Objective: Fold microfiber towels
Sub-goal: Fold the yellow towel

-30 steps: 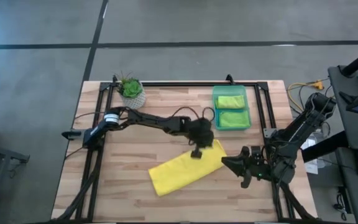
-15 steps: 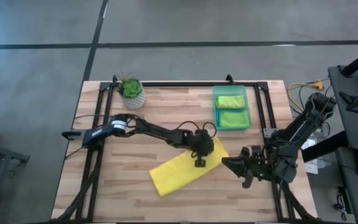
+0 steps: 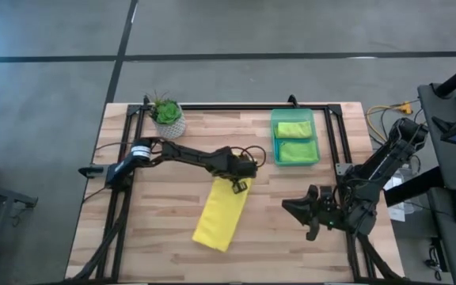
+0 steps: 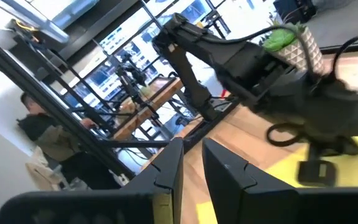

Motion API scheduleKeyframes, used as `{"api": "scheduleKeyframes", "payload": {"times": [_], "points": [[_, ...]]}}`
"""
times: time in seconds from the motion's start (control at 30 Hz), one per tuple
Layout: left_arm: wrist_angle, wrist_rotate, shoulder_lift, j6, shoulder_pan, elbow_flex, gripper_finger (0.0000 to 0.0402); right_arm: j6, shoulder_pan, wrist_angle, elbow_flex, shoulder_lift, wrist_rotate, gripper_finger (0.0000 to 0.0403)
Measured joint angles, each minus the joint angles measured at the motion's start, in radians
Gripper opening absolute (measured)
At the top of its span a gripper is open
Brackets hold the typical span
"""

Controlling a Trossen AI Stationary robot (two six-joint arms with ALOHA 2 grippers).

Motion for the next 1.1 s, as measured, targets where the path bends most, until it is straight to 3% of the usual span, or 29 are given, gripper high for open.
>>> {"api": "scheduleKeyframes", "payload": {"times": [0.17, 0.3, 0.53, 0.63, 0.77, 0.87, 0.97, 1.1], "points": [[-0.086, -0.073, -0.050, 0.001, -0.022, -0.077, 0.0000, -0.002, -0.018, -0.040, 0.000, 0.000, 0.000, 0.0057], [-0.164, -0.234, -0.110, -0.006, -0.052, -0.118, 0.0000, -0.036, -0.031, -0.047, 0.000, -0.001, 0.000, 0.0057], [-0.167, -0.314, -0.294, -0.027, -0.085, -0.145, 0.0000, -0.057, -0.069, -0.154, -0.001, 0.004, -0.031, 0.0057], [-0.154, -0.278, -0.383, -0.028, -0.109, -0.205, 0.0000, -0.050, -0.116, -0.216, -0.003, 0.022, -0.190, 0.0057], [-0.021, -0.187, -0.574, -0.036, -0.191, -0.365, 0.0000, -0.053, -0.227, -0.215, -0.003, 0.079, -0.598, 0.0057], [0.143, -0.056, -0.712, -0.098, -0.288, -0.535, 0.0000, -0.073, -0.288, -0.217, 0.002, 0.156, -0.817, 0.0057], [0.279, -0.035, -0.822, -0.161, -0.437, -0.675, 0.0000, -0.201, -0.308, -0.214, 0.025, 0.236, -0.899, 0.0059], [0.322, -0.107, -0.883, -0.365, -0.626, -0.784, 0.0000, -0.425, -0.320, -0.213, 0.092, 0.361, -0.988, 0.0083]]}}
